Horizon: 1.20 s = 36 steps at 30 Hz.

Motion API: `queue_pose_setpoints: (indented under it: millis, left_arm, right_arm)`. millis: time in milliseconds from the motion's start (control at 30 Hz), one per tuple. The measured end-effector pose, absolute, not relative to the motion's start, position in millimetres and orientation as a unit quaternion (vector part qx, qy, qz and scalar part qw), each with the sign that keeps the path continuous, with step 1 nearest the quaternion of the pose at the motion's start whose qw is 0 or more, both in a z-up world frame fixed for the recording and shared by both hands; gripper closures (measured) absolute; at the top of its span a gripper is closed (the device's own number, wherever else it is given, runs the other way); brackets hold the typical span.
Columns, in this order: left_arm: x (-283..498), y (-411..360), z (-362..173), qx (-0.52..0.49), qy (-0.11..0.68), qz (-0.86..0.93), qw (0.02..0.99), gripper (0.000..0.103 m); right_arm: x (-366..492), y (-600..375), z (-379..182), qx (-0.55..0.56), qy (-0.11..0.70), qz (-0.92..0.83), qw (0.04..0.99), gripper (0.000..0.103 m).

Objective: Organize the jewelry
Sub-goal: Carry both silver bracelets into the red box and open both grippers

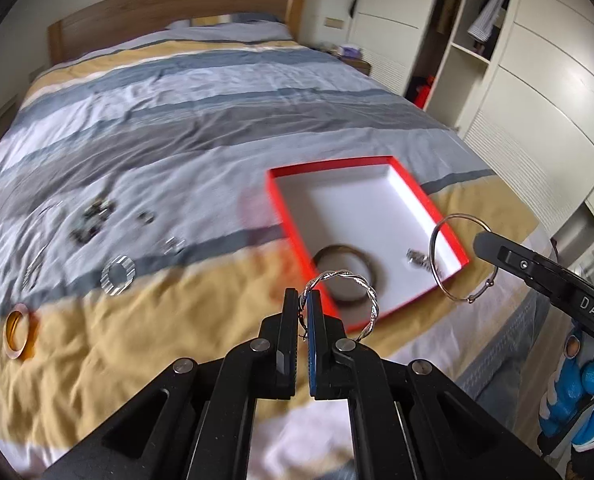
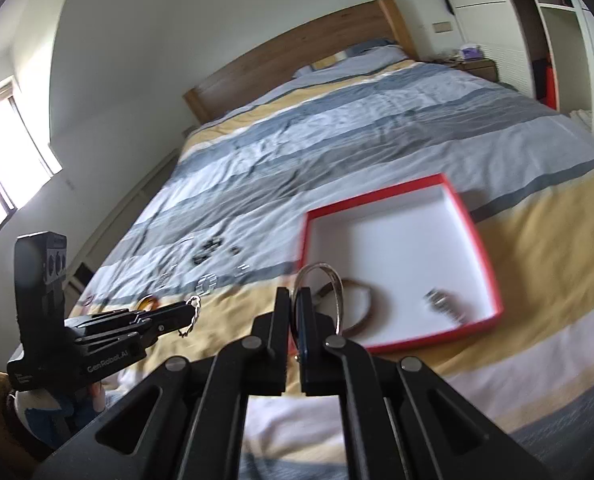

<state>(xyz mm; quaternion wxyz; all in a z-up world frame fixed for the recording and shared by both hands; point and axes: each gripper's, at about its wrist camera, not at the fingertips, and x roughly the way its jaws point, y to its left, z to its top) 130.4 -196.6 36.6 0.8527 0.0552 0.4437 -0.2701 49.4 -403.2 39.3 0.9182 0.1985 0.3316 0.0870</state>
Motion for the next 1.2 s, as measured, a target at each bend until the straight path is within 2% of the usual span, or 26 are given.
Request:
queue_pose_setpoints:
  millis: [333,567,1033,1200]
  left_arm:
    - [211,-279,4,0.086,0.454,-0.283,0.840,0.100]
    - [255,-303,-36,0.103,0.474,-0.267,0.833,0.100]
    - [268,-316,-64,0.132,0.478,-0.268,0.826,0.099]
    - [271,-317,-65,0.131,0.479,-0.266,0.826,0.098]
  right_arm:
    - [132,-455,7,0.181,0.358,0.040,0.915,0.100]
    - [182,-461,-24,0.165,0.382,0.029,0.909,0.100]
    - [208,-458,-58,0.146,0.444,0.032,0.883,0.100]
    - [203,-470,-60,0.176,0.445,0.031,0.878,0.097]
